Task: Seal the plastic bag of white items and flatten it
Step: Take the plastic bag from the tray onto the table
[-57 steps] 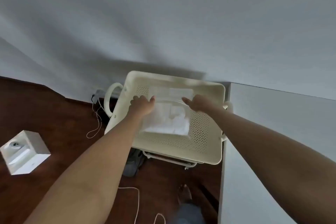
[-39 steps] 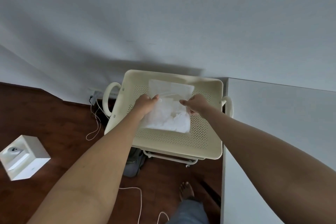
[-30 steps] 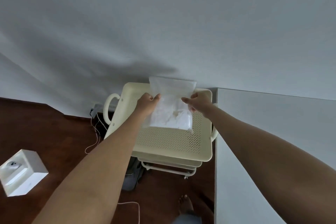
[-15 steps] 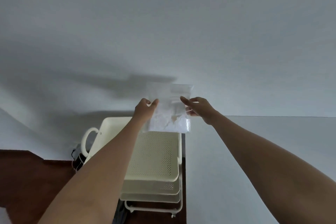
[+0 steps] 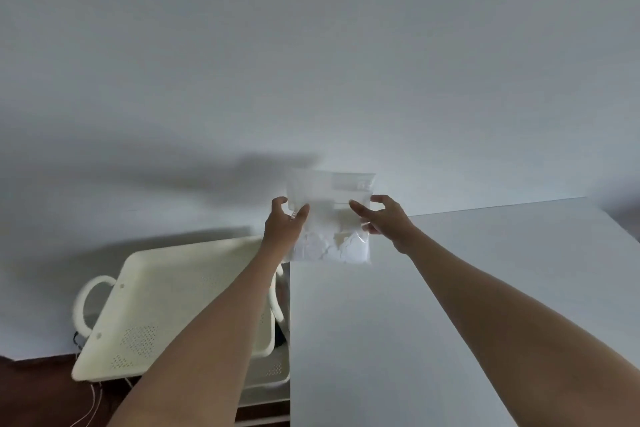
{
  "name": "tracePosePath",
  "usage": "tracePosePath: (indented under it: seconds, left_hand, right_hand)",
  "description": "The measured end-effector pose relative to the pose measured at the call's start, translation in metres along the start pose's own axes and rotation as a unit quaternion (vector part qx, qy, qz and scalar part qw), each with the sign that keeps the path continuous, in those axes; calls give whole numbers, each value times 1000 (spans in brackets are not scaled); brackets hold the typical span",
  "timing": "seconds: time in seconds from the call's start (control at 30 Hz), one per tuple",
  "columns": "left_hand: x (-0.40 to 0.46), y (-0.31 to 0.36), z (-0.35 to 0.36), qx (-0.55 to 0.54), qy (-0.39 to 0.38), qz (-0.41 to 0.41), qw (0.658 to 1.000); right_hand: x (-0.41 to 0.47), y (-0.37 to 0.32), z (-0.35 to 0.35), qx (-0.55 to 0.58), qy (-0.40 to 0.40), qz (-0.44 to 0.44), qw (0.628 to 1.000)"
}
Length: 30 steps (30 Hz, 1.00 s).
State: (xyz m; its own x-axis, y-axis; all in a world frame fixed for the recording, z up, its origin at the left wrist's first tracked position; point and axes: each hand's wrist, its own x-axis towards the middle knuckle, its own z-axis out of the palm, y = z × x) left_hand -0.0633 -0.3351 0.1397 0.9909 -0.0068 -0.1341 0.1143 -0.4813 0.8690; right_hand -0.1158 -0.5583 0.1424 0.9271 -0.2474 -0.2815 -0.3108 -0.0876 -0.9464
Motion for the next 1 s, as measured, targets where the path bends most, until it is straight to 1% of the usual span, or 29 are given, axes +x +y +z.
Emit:
tracePosePath:
  seconds: [0.13, 0.27, 0.5, 0.77, 1.0]
  left_hand:
    - [-15, -12, 41, 19, -16, -10, 1000]
    - [-32, -33, 79, -8, -48, -24, 999]
    - [-67, -76, 126, 18, -69, -38, 997]
    - [-98, -116, 147, 40, -72, -40, 996]
    - [-111, -131, 140, 18, -73, -53, 996]
  right_hand:
    - [-15, 31, -30, 0, 11, 29, 1000]
    - [-30, 67, -53, -8, 21, 56, 998]
    - [-48, 129, -75, -47, 22, 91, 995]
    - [-64, 183, -76, -59, 12, 98, 993]
    - [-75, 188, -72, -54, 20, 60, 997]
